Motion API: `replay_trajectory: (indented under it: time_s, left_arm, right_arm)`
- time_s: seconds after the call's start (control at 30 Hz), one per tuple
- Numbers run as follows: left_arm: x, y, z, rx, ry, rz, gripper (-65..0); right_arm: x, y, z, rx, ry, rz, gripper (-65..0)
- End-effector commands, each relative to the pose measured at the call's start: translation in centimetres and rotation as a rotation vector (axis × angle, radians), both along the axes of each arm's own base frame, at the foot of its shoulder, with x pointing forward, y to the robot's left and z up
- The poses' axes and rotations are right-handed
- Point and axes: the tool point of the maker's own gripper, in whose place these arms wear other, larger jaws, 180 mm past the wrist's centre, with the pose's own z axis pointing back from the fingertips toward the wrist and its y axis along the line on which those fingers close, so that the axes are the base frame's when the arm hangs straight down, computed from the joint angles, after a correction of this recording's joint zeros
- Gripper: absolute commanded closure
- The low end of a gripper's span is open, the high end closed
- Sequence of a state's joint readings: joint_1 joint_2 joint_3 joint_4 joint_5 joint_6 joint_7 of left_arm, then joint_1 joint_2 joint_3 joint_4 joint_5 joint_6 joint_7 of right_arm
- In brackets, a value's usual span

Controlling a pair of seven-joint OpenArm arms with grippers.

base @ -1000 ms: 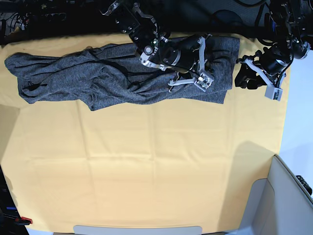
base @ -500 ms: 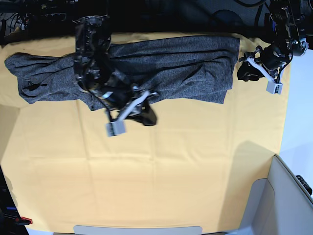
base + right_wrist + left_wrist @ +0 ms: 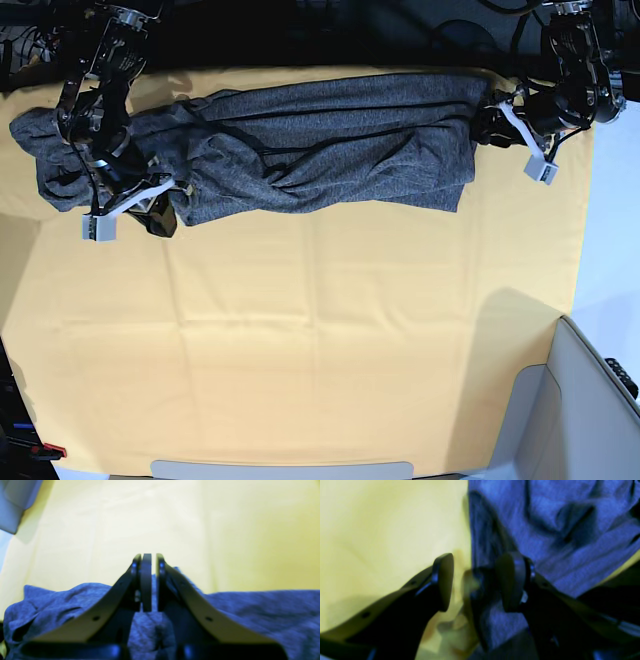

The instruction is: Fold the T-shirt properly

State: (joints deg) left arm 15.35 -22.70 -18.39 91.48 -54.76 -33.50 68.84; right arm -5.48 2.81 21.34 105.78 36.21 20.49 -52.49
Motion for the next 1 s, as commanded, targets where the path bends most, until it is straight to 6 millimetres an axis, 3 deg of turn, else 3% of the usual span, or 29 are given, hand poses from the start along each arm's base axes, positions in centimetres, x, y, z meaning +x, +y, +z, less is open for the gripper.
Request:
replay_trajectory:
  time_s: [0.0, 0.23, 0.5, 0.6, 0.73, 0.97]
  left_arm:
    - [1.3, 0.4, 1.0, -0.004, -0.042, 0.000, -30.2]
    - [1.4, 1.1, 0.4, -0.018, -0.021, 0.031, -29.9]
    - [2.6, 4.0, 2.5, -0.005, -0.048, 0.096, -33.4]
    - [3.1, 3.8, 4.0, -0.072, -0.077, 0.101, -36.5]
    - [3.1, 3.3, 4.4, -0.122, -0.079, 0.094, -36.7]
    - [2.7, 2.4, 3.4, -0.167, -0.052, 0.104, -36.7]
  right_arm:
    - [0.4, -0.8, 1.5, -0.003, -0.057, -0.018, -3.5]
    - [-0.4, -2.0, 0.9, -0.021, -0.035, -0.040, -3.5]
    - [-0.5, -2.0, 0.5, -0.018, -0.024, -0.040, -3.6]
    - [-0.6, -2.1, -0.3, -0.008, -0.002, -0.044, -3.6]
    - [-0.7, -2.0, -1.5, 0.012, 0.030, -0.050, -3.6]
    - [-0.9, -2.2, -2.3, 0.018, 0.052, -0.054, -3.6]
